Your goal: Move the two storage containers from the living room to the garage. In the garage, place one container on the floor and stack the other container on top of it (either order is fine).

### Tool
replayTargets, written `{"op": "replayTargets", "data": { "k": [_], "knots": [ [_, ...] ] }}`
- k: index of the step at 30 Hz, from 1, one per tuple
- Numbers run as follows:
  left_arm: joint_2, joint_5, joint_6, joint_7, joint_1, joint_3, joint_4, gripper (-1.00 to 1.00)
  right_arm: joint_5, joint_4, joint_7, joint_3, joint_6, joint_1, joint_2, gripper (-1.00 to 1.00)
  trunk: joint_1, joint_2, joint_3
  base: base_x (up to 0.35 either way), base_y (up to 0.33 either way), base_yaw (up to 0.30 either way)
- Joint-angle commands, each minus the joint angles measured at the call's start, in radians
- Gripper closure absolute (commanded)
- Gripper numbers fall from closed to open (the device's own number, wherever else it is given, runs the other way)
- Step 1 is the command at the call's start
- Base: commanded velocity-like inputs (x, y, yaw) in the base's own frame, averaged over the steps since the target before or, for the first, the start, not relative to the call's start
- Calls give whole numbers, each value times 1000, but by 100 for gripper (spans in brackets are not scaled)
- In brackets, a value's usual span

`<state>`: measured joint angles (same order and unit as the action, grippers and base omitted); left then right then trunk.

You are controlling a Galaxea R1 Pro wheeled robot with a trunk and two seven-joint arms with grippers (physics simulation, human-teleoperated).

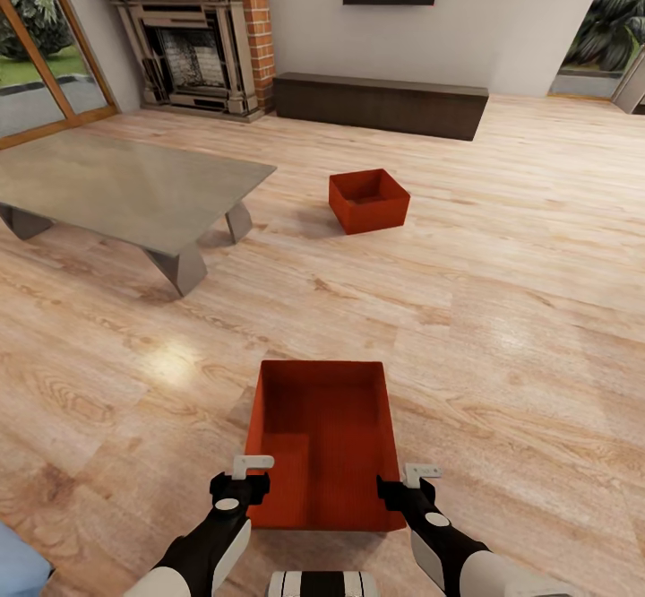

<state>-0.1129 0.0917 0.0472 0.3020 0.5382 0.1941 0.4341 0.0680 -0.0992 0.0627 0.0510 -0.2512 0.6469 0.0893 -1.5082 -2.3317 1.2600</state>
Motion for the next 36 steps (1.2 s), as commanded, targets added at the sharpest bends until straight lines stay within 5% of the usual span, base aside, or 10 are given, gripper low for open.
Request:
{"op": "replayTargets", "data": {
  "k": [1, 36],
  "knots": [
    [1, 10, 5, 8, 0, 8, 2, -100, 7, 1, 3, 6, -3, 1, 0, -100, 0, 0, 1, 0, 0, 0],
    [4, 8, 5, 9, 0, 9, -13, -100, 7, 1, 3, 6, -3, 1, 1, -100, 0, 0, 1, 0, 0, 0]
  ]
}}
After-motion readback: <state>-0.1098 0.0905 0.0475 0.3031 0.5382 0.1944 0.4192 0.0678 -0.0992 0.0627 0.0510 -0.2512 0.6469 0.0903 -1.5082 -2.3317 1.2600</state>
